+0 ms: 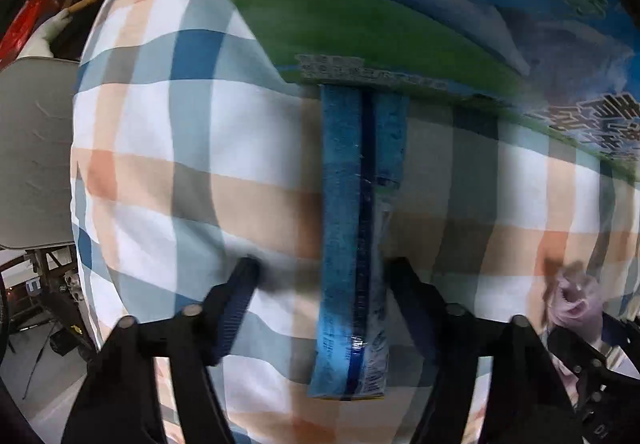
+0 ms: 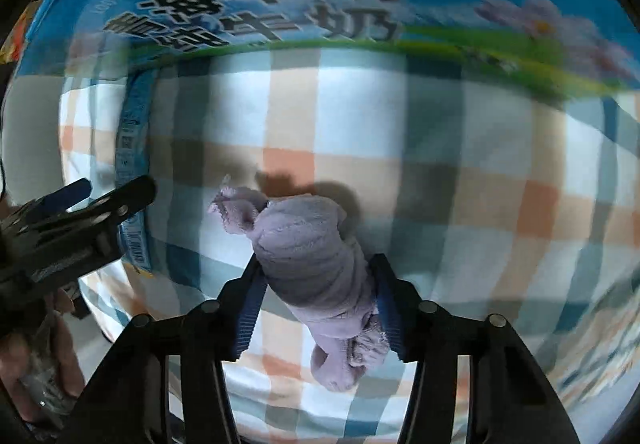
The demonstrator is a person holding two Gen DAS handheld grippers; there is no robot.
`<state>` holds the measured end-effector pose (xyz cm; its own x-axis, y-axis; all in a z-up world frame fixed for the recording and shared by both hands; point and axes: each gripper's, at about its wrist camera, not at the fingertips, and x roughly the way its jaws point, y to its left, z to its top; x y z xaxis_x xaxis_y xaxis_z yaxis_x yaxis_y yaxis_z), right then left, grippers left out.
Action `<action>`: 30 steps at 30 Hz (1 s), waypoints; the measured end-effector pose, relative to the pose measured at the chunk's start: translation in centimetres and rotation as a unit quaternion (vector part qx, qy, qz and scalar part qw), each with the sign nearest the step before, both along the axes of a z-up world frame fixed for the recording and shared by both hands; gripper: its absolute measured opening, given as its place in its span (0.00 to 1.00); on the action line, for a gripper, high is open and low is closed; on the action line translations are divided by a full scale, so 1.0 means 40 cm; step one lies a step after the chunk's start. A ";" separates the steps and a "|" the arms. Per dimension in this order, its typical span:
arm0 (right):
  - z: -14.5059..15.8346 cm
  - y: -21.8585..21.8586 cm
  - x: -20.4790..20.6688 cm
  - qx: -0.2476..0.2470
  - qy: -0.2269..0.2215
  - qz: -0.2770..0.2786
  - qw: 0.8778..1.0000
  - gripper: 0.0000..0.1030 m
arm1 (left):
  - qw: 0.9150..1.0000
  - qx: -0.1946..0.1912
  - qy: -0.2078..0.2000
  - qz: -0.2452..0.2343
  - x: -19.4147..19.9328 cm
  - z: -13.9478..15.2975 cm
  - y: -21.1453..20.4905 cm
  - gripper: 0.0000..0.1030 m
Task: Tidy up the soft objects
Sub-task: 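Grasp the blue snack stick with the left tool while the right tool grasps the pink sock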
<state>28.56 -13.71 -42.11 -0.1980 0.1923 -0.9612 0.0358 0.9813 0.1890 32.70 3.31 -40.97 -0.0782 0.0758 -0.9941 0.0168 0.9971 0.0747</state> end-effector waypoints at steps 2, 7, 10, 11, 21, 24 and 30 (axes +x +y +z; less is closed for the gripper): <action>0.008 -0.007 -0.009 -0.006 0.002 -0.011 1.000 0.50 | 1.000 0.002 -0.007 0.004 -0.011 0.016 0.004 0.42; 0.026 -0.069 -0.038 -0.008 0.005 -0.062 0.998 0.50 | 1.000 -0.002 -0.005 0.017 -0.087 0.050 0.004 0.29; 0.031 -0.122 -0.060 0.015 0.005 -0.107 0.994 0.50 | 1.000 -0.012 -0.002 0.015 -0.141 0.061 -0.014 0.29; 0.032 -0.139 -0.067 0.031 0.010 -0.119 0.992 0.51 | 1.000 -0.016 -0.001 0.016 -0.154 0.064 -0.020 0.29; 0.098 -0.169 -0.072 0.017 -0.020 -0.055 0.998 0.61 | 0.996 -0.081 0.030 0.028 -0.181 0.025 -0.011 0.32; 0.087 -0.101 -0.076 0.007 -0.013 0.002 1.000 0.61 | 0.994 -0.098 0.035 0.034 -0.168 0.005 0.004 0.32; 0.011 -0.072 -0.097 -0.016 0.020 0.030 0.999 0.60 | 0.996 -0.079 0.024 0.026 -0.166 0.013 -0.005 0.23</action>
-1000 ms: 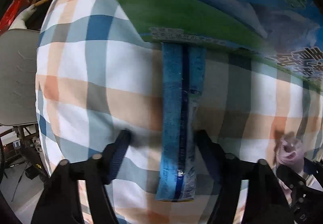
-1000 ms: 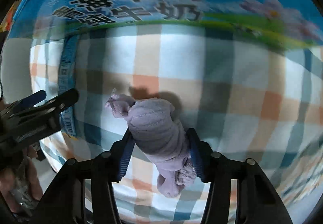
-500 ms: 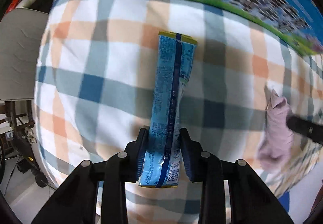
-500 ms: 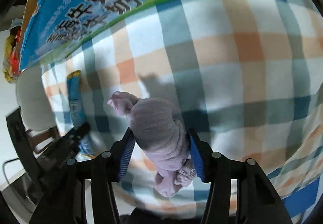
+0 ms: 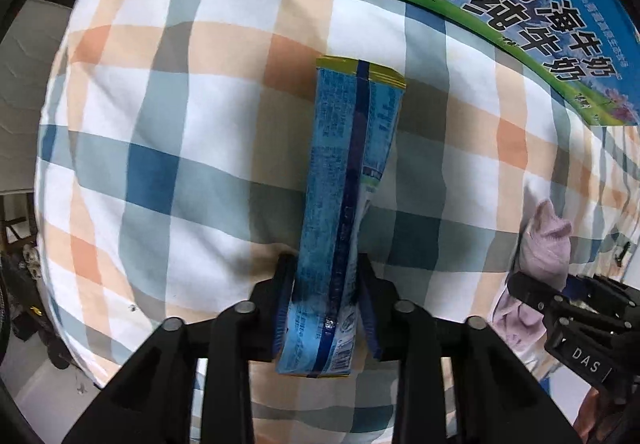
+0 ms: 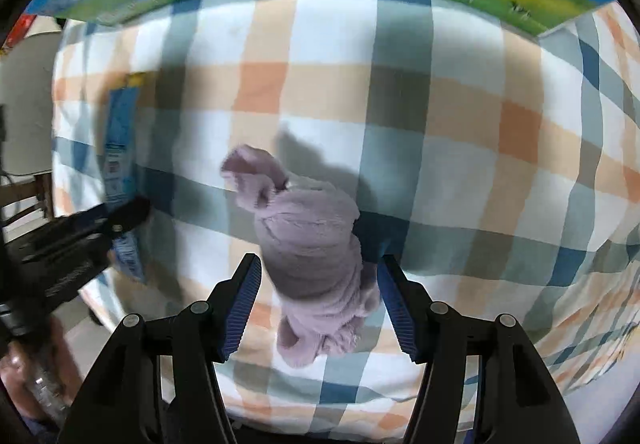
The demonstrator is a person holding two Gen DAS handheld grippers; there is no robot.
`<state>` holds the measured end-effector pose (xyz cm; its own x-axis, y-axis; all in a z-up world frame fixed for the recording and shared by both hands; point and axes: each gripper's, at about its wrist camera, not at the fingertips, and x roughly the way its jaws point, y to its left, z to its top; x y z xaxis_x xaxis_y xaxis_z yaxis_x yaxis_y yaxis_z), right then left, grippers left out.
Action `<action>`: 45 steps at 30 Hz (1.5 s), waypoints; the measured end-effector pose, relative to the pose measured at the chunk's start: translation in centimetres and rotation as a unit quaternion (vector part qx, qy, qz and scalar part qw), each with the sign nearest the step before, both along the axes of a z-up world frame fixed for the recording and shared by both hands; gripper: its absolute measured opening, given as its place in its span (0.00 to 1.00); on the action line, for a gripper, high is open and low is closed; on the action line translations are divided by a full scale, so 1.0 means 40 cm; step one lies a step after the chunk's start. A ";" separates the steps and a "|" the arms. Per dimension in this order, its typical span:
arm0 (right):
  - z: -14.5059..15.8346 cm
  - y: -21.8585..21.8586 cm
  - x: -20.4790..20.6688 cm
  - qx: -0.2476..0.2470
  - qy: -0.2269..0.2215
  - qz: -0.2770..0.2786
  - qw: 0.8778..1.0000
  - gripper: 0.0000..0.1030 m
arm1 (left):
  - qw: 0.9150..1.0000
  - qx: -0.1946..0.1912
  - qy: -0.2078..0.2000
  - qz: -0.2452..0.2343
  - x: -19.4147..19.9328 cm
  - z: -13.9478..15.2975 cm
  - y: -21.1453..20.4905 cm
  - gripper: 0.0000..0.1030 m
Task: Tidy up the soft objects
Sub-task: 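Grasp the blue snack stick with the left tool while the right tool grasps the pink sock, then lower the stick and sock into the box and open both tools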
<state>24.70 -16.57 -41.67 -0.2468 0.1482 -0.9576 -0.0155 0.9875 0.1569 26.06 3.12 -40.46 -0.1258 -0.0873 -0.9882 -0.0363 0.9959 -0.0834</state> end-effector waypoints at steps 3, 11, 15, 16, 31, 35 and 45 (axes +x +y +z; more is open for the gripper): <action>-0.017 0.009 -0.011 -0.006 0.002 -0.012 1.000 0.38 | 1.000 0.017 -0.014 -0.008 -0.005 0.028 -0.026 0.19; 0.048 0.018 -0.012 0.007 -0.024 -0.026 0.999 0.36 | 0.999 -0.003 -0.053 -0.008 -0.053 0.139 -0.078 0.15; 0.138 -0.024 -0.012 0.036 -0.045 -0.039 0.998 0.36 | 0.996 -0.028 -0.081 -0.012 -0.063 0.226 -0.096 0.15; 0.160 -0.028 -0.010 0.041 -0.051 -0.041 0.997 0.36 | 0.995 -0.034 -0.090 -0.012 -0.057 0.256 -0.104 0.15; 0.498 -0.070 0.131 0.096 -0.155 -0.092 0.979 0.36 | 0.980 -0.044 -0.190 -0.047 0.210 0.532 -0.088 0.15; 0.524 -0.057 0.208 0.084 -0.166 -0.100 0.977 0.36 | 0.982 -0.020 -0.182 -0.050 0.326 0.516 -0.076 0.15; 0.423 -0.018 0.426 0.033 -0.130 -0.107 0.985 0.36 | 0.992 0.027 -0.107 -0.059 0.540 0.366 -0.072 0.15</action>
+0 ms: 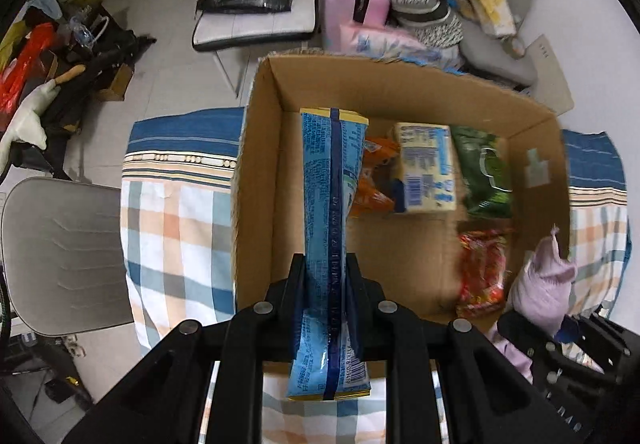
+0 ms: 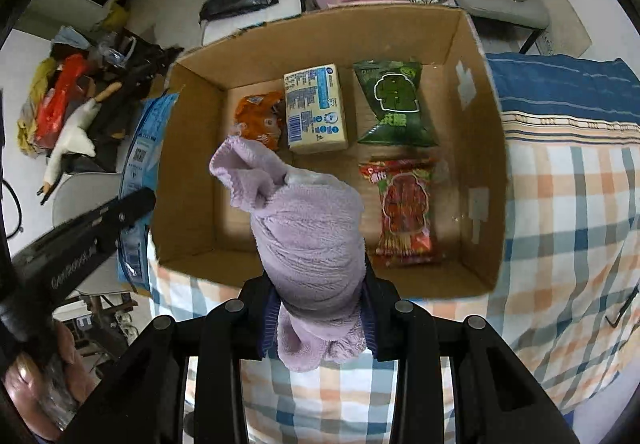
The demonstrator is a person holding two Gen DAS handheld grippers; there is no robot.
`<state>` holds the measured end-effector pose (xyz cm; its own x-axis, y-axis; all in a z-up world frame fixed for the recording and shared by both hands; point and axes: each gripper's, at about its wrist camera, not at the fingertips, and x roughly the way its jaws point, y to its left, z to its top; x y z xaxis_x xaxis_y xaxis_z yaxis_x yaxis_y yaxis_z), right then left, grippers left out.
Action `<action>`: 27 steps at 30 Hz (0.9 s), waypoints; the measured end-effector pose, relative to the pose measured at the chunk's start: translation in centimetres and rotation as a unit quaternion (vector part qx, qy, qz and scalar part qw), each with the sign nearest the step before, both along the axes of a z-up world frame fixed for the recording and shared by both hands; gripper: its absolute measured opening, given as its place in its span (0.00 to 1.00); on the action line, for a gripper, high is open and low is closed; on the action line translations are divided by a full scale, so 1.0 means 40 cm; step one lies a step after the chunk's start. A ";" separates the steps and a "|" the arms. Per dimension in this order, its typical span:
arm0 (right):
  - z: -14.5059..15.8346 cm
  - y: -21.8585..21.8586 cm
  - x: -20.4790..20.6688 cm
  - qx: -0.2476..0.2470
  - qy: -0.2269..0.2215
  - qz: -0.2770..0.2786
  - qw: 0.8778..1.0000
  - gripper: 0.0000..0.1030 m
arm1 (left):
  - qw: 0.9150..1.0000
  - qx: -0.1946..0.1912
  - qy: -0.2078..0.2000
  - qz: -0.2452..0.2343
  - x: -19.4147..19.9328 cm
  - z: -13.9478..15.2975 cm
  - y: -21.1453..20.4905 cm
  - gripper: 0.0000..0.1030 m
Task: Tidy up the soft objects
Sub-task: 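Lower the stick and sock into the box and open both tools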
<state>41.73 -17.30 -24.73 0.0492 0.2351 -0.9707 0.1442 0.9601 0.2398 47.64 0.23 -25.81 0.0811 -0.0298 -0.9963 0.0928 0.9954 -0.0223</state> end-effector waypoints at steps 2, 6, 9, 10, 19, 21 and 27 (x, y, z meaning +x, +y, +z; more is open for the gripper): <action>-0.029 0.015 0.033 -0.009 0.010 0.003 1.000 0.36 | 1.000 0.008 0.012 -0.001 0.026 -0.032 -0.003 0.15; -0.090 0.034 0.074 -0.016 0.031 0.006 0.999 0.36 | 0.999 0.014 0.037 -0.009 0.054 -0.084 -0.014 0.15; -0.135 0.043 0.098 -0.020 0.045 0.009 0.999 0.36 | 0.998 0.017 0.055 -0.010 0.068 -0.120 -0.016 0.15; -0.149 0.047 0.104 -0.022 0.050 0.011 0.998 0.36 | 0.998 0.018 0.060 -0.009 0.072 -0.131 -0.015 0.15; -0.255 0.066 0.147 -0.027 0.093 0.021 0.995 0.36 | 0.996 0.021 0.090 -0.013 0.084 -0.192 -0.012 0.15; -0.270 0.070 0.152 -0.031 0.101 0.026 0.994 0.36 | 0.995 0.022 0.092 -0.013 0.085 -0.198 -0.010 0.16; -0.299 0.076 0.163 -0.032 0.122 0.036 0.991 0.38 | 0.993 0.033 0.111 -0.015 0.087 -0.212 -0.009 0.20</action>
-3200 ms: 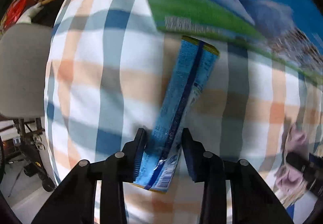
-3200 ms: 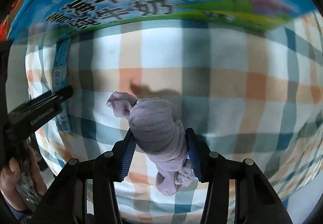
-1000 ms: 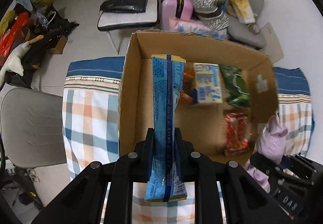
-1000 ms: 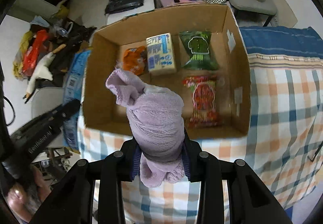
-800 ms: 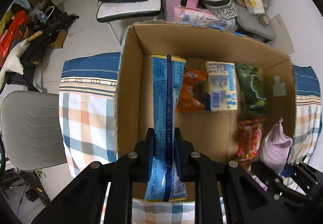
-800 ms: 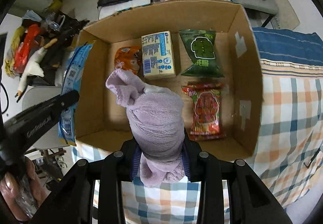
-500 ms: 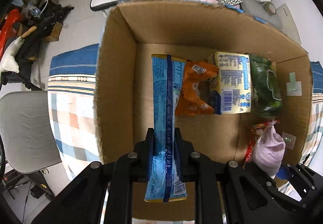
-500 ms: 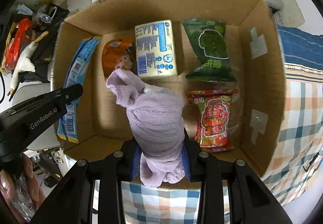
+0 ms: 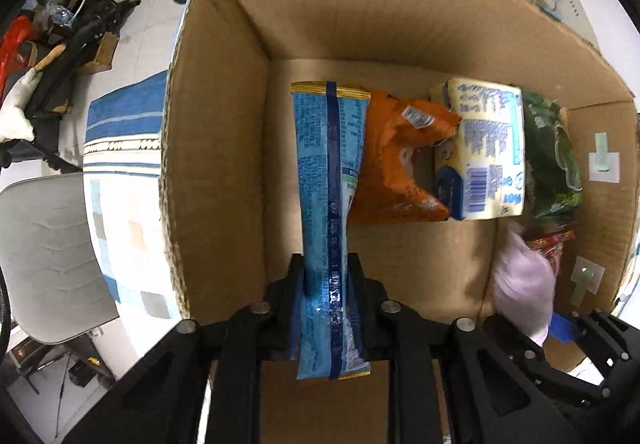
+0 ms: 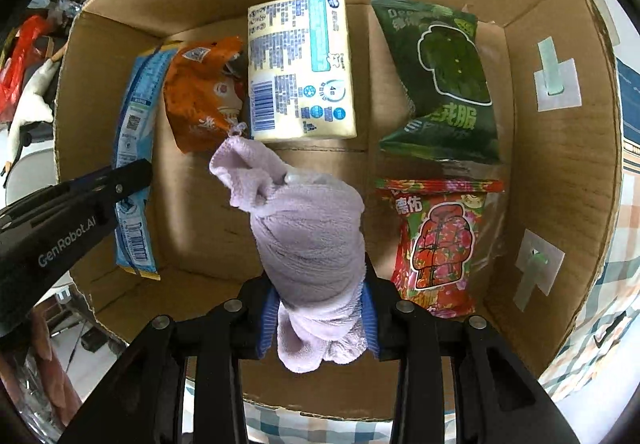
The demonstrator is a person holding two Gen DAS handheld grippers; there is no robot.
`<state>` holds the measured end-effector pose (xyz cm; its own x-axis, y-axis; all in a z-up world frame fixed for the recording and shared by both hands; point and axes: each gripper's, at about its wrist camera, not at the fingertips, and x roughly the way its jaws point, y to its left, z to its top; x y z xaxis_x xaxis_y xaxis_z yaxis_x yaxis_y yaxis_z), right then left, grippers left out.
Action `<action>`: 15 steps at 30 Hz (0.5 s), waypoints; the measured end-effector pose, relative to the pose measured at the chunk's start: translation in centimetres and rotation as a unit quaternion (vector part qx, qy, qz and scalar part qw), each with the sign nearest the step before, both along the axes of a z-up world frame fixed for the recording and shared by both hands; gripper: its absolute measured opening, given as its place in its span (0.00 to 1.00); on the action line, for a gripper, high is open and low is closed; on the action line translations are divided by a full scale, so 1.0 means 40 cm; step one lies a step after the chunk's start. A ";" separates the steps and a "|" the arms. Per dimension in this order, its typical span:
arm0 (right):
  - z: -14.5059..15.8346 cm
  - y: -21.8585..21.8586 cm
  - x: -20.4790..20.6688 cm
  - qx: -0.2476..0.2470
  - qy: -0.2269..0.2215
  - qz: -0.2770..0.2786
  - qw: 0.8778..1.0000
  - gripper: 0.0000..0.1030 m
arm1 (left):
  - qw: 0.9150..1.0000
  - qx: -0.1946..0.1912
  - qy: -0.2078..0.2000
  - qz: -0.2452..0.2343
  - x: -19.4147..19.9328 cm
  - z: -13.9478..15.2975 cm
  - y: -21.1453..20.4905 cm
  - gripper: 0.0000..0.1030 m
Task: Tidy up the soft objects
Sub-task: 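Lower the stick and sock into the box and open both tools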
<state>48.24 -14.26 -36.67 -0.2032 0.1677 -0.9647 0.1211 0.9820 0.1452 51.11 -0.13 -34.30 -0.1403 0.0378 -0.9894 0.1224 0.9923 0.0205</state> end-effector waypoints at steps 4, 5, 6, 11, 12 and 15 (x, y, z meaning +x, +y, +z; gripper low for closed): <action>-0.012 0.006 0.010 0.005 0.013 0.004 1.000 0.55 | 1.000 0.001 0.004 0.002 -0.001 0.004 0.003 0.23; -0.011 0.004 0.014 0.005 0.014 0.003 1.000 0.62 | 1.000 0.001 0.002 0.004 -0.002 0.007 0.005 0.24; -0.012 -0.003 0.018 0.005 0.012 0.001 1.000 0.65 | 1.000 0.000 0.001 0.007 -0.002 0.011 0.008 0.25; 0.009 -0.012 0.024 0.004 0.006 -0.001 1.000 0.70 | 1.000 -0.011 -0.012 0.018 -0.022 0.042 0.019 0.28; 0.015 -0.018 0.023 0.000 0.004 0.000 1.000 0.71 | 1.000 -0.015 -0.015 0.022 -0.029 0.050 0.022 0.29; 0.037 -0.032 0.014 -0.011 -0.009 0.001 1.000 0.77 | 0.999 -0.026 -0.033 0.031 -0.047 0.076 0.031 0.35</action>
